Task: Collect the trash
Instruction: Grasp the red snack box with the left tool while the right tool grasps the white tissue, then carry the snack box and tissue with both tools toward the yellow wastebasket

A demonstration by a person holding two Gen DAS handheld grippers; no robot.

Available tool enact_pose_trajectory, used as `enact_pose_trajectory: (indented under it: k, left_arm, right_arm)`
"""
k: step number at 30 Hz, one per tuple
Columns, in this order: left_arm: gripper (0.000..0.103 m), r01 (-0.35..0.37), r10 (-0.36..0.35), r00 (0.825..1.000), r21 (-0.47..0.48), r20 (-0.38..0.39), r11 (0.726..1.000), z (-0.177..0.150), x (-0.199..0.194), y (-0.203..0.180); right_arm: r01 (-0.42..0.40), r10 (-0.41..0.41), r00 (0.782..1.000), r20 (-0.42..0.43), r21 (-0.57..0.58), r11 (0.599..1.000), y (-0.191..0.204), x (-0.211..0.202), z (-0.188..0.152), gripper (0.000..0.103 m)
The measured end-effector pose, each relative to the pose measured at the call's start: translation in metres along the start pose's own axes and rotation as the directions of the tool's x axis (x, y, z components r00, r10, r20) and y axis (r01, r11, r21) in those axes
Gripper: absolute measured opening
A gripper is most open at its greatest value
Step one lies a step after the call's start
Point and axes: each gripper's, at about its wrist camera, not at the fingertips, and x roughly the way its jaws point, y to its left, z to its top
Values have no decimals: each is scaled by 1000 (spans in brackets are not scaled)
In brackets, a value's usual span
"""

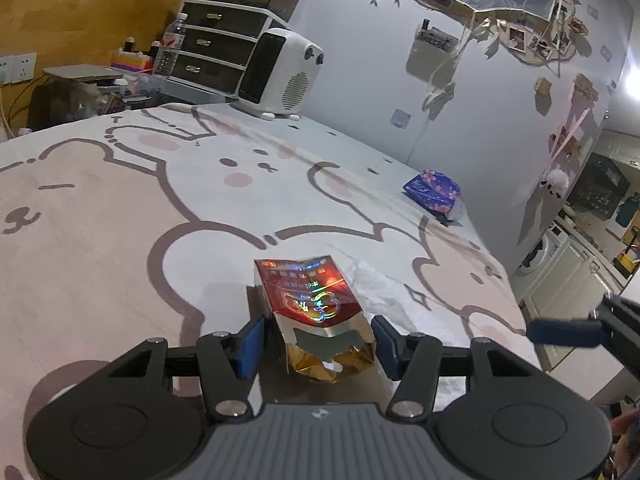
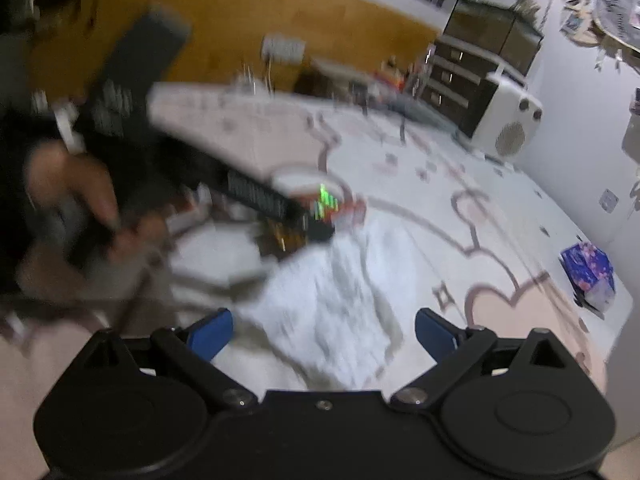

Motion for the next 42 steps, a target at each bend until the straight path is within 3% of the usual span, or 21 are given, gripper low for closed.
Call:
enact_pose_trajectory:
  k: [2, 7, 10, 16, 18, 21, 23, 25, 28, 33, 39, 40, 42]
  left_arm:
    - [57, -11, 11, 1000, -3, -5, 1000, 0, 0, 2]
    - [57, -16, 16, 1000, -13, -19, 1000, 2, -1, 8]
    - [57, -37, 37, 999, -37, -24, 999, 4, -1, 14]
    - [58, -62, 61, 998, -73, -16, 995, 6, -3, 22]
    - [62, -65, 64, 998, -80, -13, 995, 7, -4, 23]
    - [68, -82, 82, 997, -94, 0, 992, 8, -5, 25]
    - [68, -84, 84, 996, -94, 3, 992, 8, -5, 26]
    - [69, -89, 89, 996, -80, 5, 993, 8, -4, 25]
    - [72, -96, 96, 995, -56, 7, 994, 7, -3, 21]
    - [82, -103, 103, 995, -1, 5, 995, 4, 0, 11]
    - [81, -128, 129, 992, 88, 3, 988, -1, 6, -3]
    - [80, -133, 134, 991, 105, -1, 985, -2, 7, -5]
    - [62, -119, 121, 993, 128, -8, 985, -3, 8, -8]
  right_arm:
    - [-13, 13, 1000, 3, 19, 1000, -3, 9, 4, 100]
    - [-29, 14, 990, -140, -100, 995, 2, 61, 6, 98]
    - [-66, 51, 989, -137, -112, 992, -5, 74, 12, 100]
    - [-130, 134, 983, -122, 43, 991, -36, 94, 12, 101]
    - [-138, 145, 985, -96, 73, 988, -39, 95, 7, 99]
    - [-149, 153, 987, -52, 82, 985, -34, 92, 4, 84]
    - [-176, 180, 983, -29, 106, 979, -30, 88, 3, 53]
    - [-188, 192, 981, -15, 135, 973, -23, 81, 0, 30]
    - [-134, 137, 991, -6, 181, 974, -6, 67, -7, 14]
    - [-87, 93, 996, -5, 325, 942, 15, 25, -27, 9]
    - [-98, 113, 994, -7, 456, 885, 32, -35, -47, 9]
    - [-101, 119, 993, -9, 469, 878, 34, -42, -50, 9]
    - [-90, 109, 994, -12, 479, 873, 41, -56, -55, 9]
